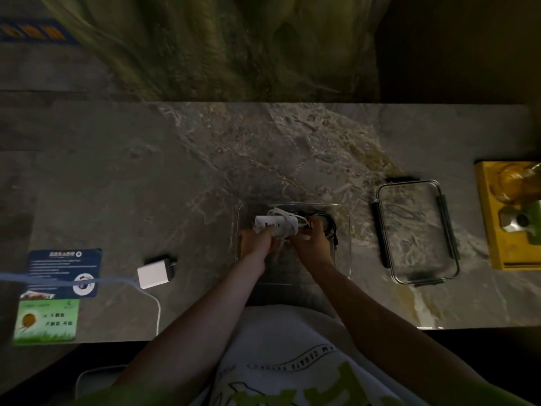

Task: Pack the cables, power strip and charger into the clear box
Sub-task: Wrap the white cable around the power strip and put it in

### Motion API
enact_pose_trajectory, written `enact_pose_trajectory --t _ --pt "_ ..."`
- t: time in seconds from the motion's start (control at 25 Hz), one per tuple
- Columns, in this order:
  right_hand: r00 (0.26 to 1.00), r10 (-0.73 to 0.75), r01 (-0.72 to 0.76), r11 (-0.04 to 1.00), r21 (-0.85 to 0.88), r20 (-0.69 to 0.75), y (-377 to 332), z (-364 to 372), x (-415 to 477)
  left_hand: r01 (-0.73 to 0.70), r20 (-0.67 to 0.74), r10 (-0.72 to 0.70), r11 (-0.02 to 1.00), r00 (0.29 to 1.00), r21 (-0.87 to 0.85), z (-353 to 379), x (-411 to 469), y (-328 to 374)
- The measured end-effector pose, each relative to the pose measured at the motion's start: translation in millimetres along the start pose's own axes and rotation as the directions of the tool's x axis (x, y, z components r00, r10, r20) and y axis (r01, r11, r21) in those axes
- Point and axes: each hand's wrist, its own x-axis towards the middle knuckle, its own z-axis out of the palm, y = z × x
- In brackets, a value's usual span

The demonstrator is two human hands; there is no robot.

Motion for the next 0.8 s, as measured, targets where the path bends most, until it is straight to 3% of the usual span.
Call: enact_pose_trajectory --t 0.12,0.32,0.52,0.8 --pt "1.0 -0.021 0.022 1.0 -0.015 0.007 -3 -4 -5 -0.011 0.041 0.009 0.999 0.999 0.042 -7 -15 3" --pt "0.998 -0.057 0.058 0.998 -0.037 0.02 -3 -8 -14 -0.148 0.039 0.143 0.969 0.989 0.199 -15 -28 -4" --pt "0.997 -0.065 0.066 0.997 -0.026 0.036 3 -8 -23 -0.034 0.054 0.029 0.994 0.998 0.099 -23 -36 -7" --pt "0.996 -0.067 0.073 0.993 -0.093 0.065 1 -19 -32 -0.089 0.055 0.086 0.994 0.995 0.065 -28 -46 -16"
